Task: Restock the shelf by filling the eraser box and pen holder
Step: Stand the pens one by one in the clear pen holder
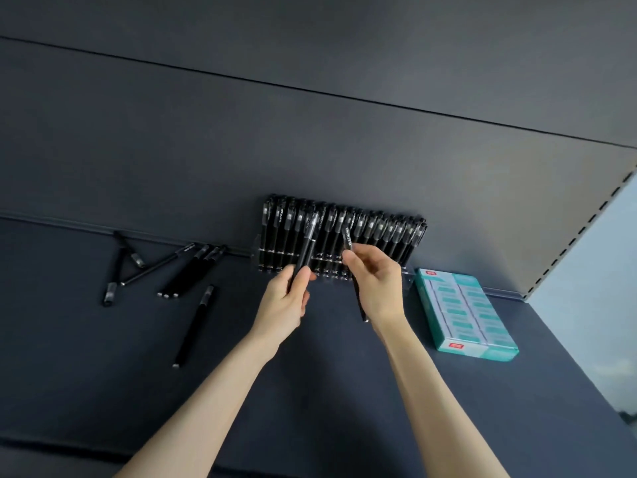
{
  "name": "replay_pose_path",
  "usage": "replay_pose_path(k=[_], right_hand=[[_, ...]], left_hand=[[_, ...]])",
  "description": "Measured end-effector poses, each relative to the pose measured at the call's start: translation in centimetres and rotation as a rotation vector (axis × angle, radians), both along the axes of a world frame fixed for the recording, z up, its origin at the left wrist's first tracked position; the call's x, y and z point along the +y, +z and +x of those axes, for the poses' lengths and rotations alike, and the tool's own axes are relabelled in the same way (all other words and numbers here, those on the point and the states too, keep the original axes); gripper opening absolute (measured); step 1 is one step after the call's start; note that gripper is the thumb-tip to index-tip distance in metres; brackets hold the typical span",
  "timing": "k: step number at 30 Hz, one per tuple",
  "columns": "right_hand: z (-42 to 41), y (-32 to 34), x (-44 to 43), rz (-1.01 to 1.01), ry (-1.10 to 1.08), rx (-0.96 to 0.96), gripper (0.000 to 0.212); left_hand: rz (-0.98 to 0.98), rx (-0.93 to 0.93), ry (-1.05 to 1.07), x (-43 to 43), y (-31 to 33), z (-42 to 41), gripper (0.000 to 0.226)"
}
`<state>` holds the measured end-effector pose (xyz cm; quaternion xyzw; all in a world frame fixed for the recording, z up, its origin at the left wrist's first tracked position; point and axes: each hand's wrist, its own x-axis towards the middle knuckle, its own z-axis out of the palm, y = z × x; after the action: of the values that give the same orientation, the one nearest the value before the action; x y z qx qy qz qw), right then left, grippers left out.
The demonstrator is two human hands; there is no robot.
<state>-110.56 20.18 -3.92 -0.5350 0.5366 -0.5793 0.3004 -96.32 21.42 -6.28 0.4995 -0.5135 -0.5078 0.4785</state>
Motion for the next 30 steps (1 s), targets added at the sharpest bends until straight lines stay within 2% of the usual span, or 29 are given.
replay_pose_path(k=[4,9,12,22,30], right_hand=[[-0.2,0.8,-2.1,-0.085,-0.054,0.089,0.012],[0.2,1.5,-4.0,-0.225,-0.098,0.181,0.038],[0.4,1.5,-4.9,-0.294,-0.131,0.229,0.048],[1.1,1.0,-6.8,-0.349,-0.131,0.306,0.041],[1.2,0.0,-7.5,-0.361,-0.158,0.497,0.037]], left_hand=[[-0.056,0.004,0.056,-0.7,-0.4,-0.1,0.024],[-0.075,0.081,0.079,-0.8,-1.4,0.0,0.024],[-0.113,0.049,0.095,-1.0,-1.9,0.1,0.025],[-0.088,0.132,0.112,-1.6,-2.5,0.3,0.025],[-0.084,0.133,0.127,-1.5,-2.3,0.2,0.027]])
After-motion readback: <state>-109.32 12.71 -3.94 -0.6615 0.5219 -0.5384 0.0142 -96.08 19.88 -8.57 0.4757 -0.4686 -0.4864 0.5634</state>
